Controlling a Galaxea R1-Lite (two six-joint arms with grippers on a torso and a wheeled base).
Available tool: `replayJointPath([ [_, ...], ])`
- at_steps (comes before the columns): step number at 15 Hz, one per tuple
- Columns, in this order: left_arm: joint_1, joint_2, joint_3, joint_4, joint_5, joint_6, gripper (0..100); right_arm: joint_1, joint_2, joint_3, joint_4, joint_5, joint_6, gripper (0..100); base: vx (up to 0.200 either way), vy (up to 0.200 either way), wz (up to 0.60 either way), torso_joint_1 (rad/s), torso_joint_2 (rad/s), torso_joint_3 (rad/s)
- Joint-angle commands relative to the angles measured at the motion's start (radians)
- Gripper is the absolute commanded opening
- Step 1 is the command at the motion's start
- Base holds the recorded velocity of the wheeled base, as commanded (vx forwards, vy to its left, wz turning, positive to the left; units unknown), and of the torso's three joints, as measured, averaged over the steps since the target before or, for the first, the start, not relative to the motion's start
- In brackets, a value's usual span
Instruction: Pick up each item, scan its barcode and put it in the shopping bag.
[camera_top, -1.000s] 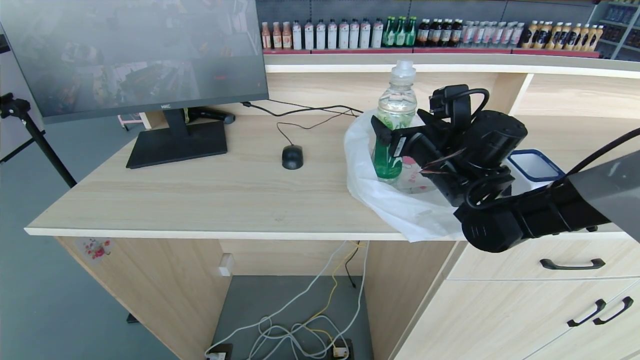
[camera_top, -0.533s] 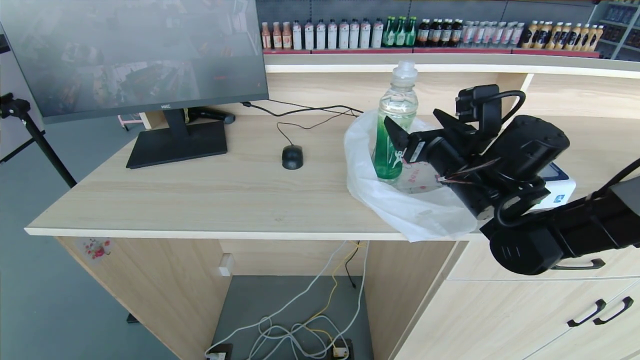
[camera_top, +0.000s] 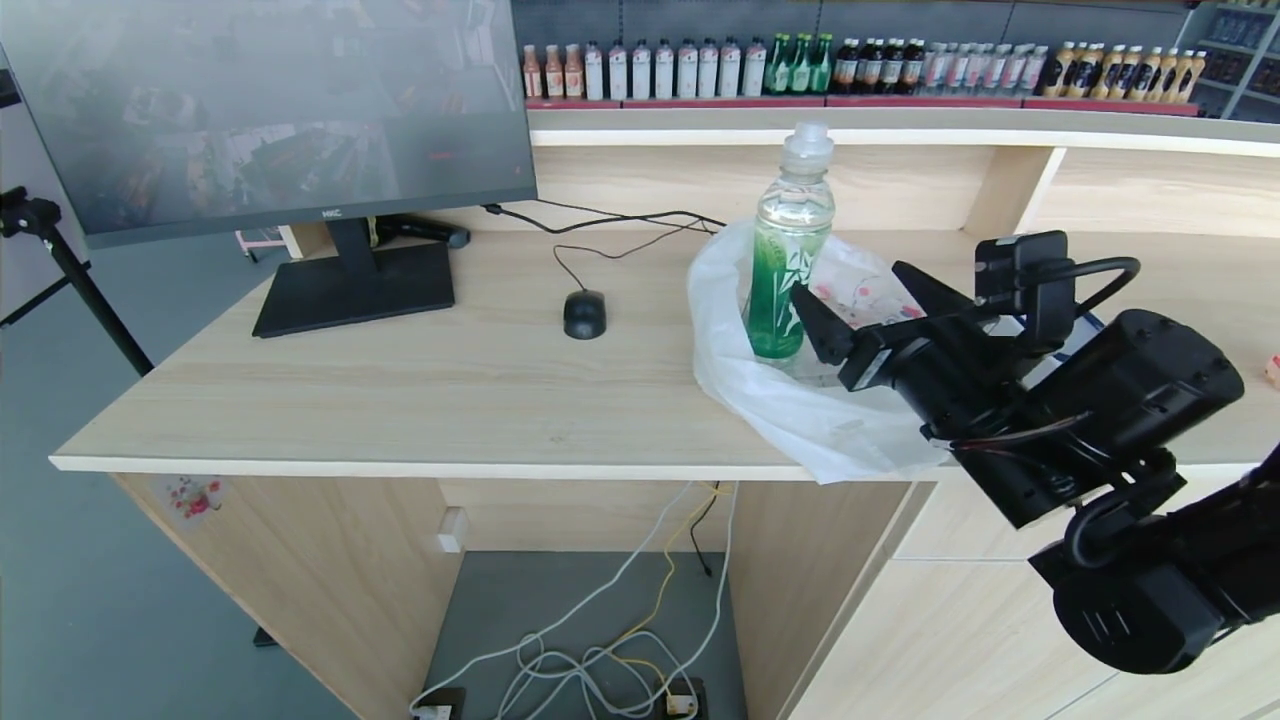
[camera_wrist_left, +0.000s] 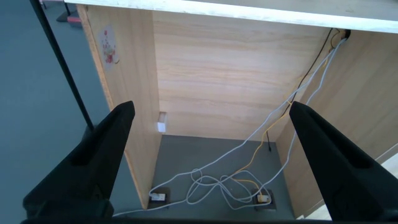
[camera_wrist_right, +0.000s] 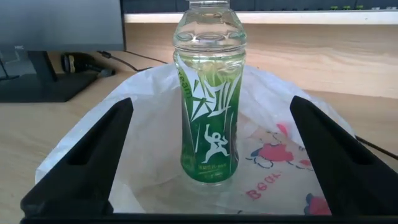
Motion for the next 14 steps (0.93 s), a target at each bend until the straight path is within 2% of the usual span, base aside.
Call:
replayJointPath([
  [1,0.0,0.0,0.0,0.0,0.0,0.0,100,0.01,-0.008,0.006,-0.002,0.0,0.003,100,0.0,0.0,0.0,0.0,0.0,0.0],
  [9,0.0,0.0,0.0,0.0,0.0,-0.002,100,0.007,-0.076,0.101,-0.002,-0.002,0.025,100,0.0,0.0,0.0,0.0,0.0,0.0],
  [11,0.0,0.0,0.0,0.0,0.0,0.0,100,0.009,-0.114,0.144,-0.002,-0.002,0.023,100,0.0,-0.2,0.0,0.002,0.0,0.0],
  [14,0.0,0.0,-0.001,0.0,0.0,-0.002,100,0.013,-0.163,0.115,-0.002,-0.002,0.022,100,0.0,-0.2,0.0,-0.002,0.0,0.002],
])
